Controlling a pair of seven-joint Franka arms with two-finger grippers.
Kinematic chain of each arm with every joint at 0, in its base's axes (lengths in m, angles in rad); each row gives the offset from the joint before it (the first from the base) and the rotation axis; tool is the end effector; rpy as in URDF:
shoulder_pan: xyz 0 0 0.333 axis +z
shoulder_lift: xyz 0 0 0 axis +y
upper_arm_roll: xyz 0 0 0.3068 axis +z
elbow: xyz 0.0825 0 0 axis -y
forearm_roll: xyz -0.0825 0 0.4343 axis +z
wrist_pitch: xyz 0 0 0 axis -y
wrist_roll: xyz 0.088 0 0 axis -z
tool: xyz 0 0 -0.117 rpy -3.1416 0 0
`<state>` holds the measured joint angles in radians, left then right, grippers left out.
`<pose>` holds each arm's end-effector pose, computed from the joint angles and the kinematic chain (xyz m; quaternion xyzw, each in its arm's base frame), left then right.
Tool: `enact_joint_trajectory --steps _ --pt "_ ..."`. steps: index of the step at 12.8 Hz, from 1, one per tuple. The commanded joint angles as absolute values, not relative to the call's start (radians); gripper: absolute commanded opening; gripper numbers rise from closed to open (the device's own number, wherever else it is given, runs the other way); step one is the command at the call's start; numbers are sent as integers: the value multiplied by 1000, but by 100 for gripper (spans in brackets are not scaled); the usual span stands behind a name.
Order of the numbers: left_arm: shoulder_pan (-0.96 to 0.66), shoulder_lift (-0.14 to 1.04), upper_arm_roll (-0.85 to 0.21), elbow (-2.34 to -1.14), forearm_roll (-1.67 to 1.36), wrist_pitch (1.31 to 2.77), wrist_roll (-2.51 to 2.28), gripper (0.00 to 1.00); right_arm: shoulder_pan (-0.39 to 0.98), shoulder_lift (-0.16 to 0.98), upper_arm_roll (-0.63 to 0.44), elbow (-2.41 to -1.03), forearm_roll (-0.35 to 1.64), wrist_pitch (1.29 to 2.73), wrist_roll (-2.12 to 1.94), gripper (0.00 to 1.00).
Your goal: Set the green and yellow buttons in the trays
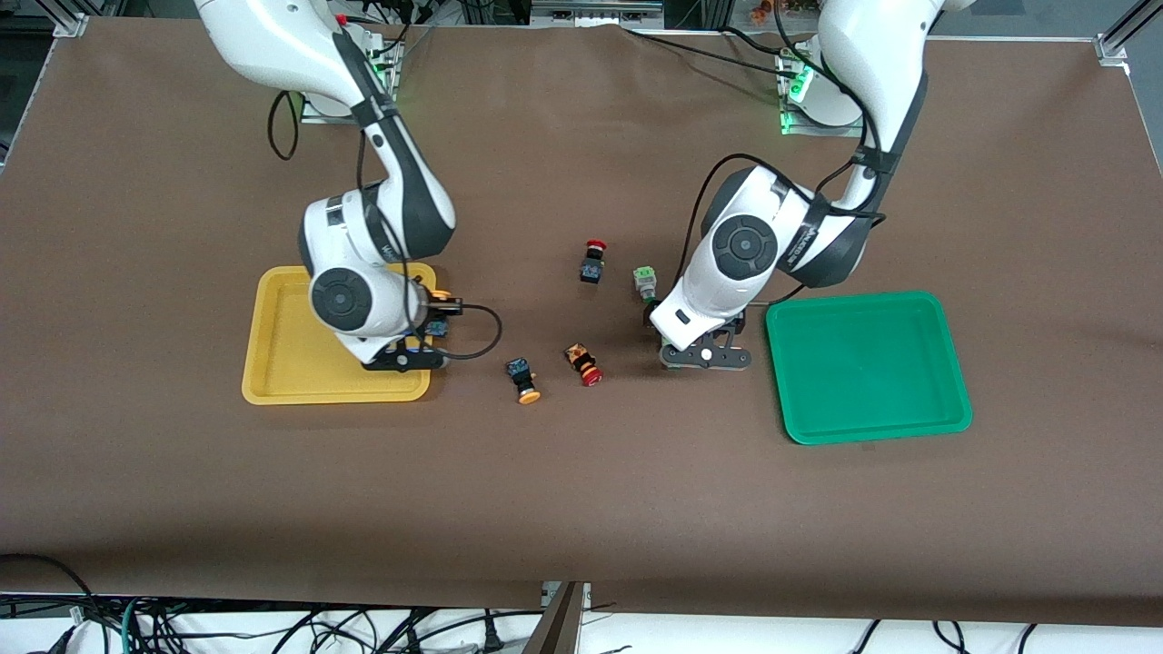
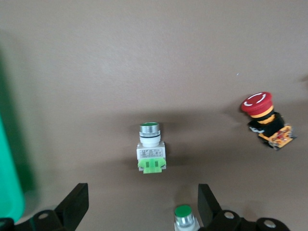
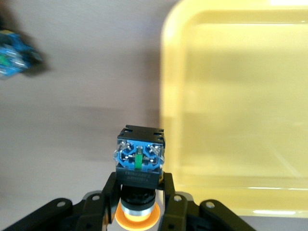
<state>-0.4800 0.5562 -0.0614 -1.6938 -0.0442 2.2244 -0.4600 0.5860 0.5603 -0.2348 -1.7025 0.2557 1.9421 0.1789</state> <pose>0.6064 -0.3632 0.2229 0.9991 -0.0226 -0.0271 0.0235 0.6191 0.2557 0.2055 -0.9873 -0.0290 0.1559 0.0062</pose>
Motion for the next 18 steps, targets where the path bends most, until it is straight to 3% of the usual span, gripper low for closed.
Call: enact_joint_trajectory --steps 1,2,3,5,6,10,13,15,18 --pt "-495 600 -64 -1718 -23 2322 -472 100 588 511 -291 -1825 247 1971 54 7" --pt "-503 623 -64 -1718 -23 2354 -474 100 588 496 -302 -1889 247 2038 8 7" --pt "-505 641 -64 -1718 6 2377 -476 100 588 483 -304 -1954 252 2118 -20 17" --pt "-506 661 -64 -1718 82 2390 -524 100 584 483 -305 -1965 259 2146 -23 67" --pt "-508 667 -64 -1717 116 2390 -543 100 578 483 -305 -1947 264 2143 -21 71" --pt "-508 683 -66 -1717 138 2396 -560 76 587 486 -293 -1821 278 2076 11 73" --pt "-523 686 -66 -1717 138 2398 -563 21 643 560 -261 -1682 302 2086 104 76" --pt "-523 684 -66 -1717 138 2398 -563 0 664 627 -232 -1587 339 2097 143 79" --pt "-500 644 -66 -1715 135 2379 -549 0 698 725 -204 -1520 373 2244 158 79"
